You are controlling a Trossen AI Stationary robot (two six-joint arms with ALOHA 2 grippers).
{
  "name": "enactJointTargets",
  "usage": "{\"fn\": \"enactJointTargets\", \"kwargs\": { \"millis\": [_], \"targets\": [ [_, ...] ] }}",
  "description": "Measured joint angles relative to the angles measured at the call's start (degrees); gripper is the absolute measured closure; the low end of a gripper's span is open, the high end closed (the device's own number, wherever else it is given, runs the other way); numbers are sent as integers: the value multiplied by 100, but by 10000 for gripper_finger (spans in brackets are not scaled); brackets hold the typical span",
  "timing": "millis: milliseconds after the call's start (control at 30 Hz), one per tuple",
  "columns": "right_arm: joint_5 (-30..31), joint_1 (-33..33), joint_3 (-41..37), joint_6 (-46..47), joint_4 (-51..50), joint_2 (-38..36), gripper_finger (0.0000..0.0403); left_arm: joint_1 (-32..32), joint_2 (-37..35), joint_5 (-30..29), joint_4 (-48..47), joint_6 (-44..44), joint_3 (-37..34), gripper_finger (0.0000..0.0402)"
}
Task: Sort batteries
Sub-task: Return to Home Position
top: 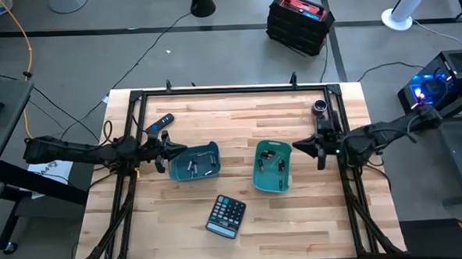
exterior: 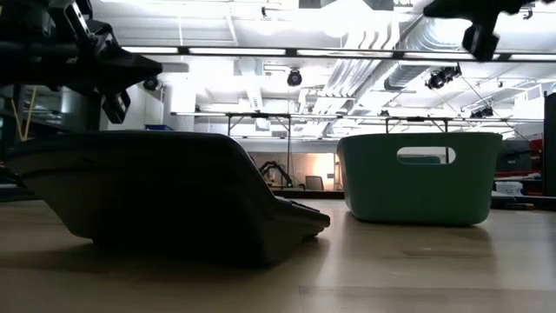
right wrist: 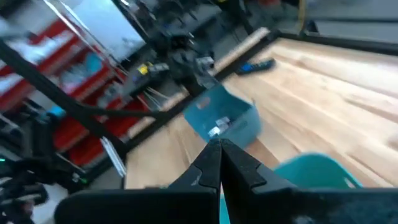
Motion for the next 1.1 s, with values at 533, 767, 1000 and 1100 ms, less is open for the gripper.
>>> {"fn": "enactJointTargets", "kwargs": {
  "millis": [533,767,1000,1100],
  "targets": [
    [-1641,-1994,-1834,-1912,1748,-264,403,-2,-14,0,-35,13,0,402],
    [-1644,-2097,-1916,-1913,768,-262,403,-2,-1015,2,-788,12,7,402],
    [-1721,-2042,-1914,-1910,-371,-893,403,69,-2468,4,-1786,12,7,401],
    [-1737,-2042,-1920,-1910,-976,-1601,403,190,-2768,0,-2293,14,9,401]
  ]
}}
